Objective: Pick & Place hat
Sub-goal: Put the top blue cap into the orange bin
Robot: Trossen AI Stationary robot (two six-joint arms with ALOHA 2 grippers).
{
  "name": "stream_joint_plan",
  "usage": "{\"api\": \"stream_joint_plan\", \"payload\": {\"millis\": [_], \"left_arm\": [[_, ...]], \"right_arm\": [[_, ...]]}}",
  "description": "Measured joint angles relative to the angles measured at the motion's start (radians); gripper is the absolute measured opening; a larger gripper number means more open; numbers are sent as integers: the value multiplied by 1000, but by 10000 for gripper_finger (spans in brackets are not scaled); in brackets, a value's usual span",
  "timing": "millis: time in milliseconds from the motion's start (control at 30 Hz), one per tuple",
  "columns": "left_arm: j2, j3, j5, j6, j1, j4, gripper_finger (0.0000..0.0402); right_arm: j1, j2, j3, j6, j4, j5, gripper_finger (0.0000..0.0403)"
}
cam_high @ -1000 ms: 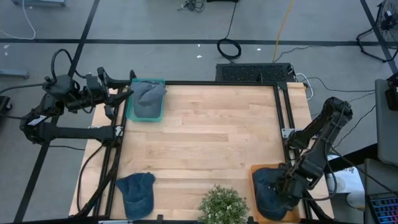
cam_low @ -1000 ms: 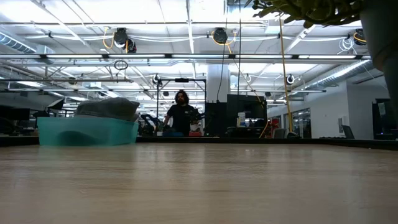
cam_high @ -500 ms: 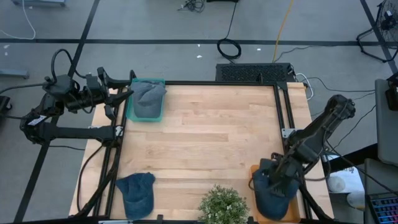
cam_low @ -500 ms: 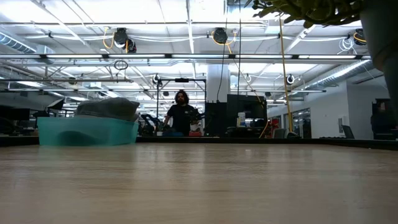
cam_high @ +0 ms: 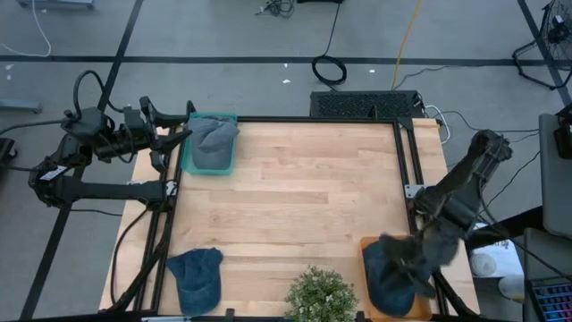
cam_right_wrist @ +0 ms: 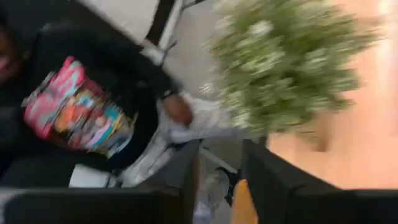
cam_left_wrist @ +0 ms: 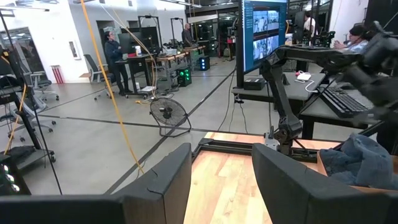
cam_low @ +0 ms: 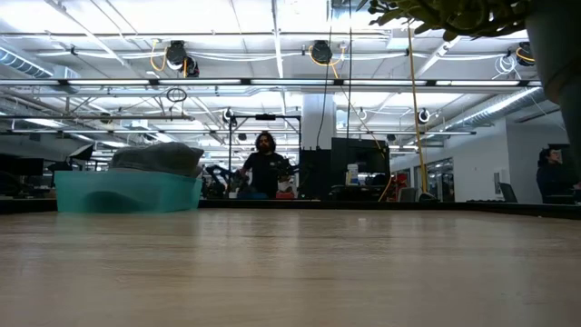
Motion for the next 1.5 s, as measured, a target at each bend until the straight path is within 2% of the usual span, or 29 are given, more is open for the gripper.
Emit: {"api": "stream_joint_plan", "payload": {"millis": [100,167,267,433,533,767,967,1133,1400,1500], "left_arm": [[0,0,0,0,0,0,177],[0,0,0,0,0,0,177],[0,0,0,0,0,0,177],[0,0,0,0,0,0,177],[0,0,0,0,0,0,177],[0,0,0,0,0,0,177],[0,0,0,0,0,0,177],[0,0,0,0,0,0,177],[0,0,0,0,0,0,177],[0,0,0,0,0,0,177]], "right_arm": [[43,60,9,-16,47,0,42],[56,108,30,32,34,-25,12],[88,184,59,133,-15,-89,5],[132,293,68,353,-137,-256,1],[155,341,68,426,-237,-284,0],[169,392,45,422,-521,-261,0],[161,393,10,355,-647,-114,0],[160,393,-27,322,-604,14,0],[160,391,-176,329,-386,-7,0],[159,389,-197,342,-358,-22,0]]}}
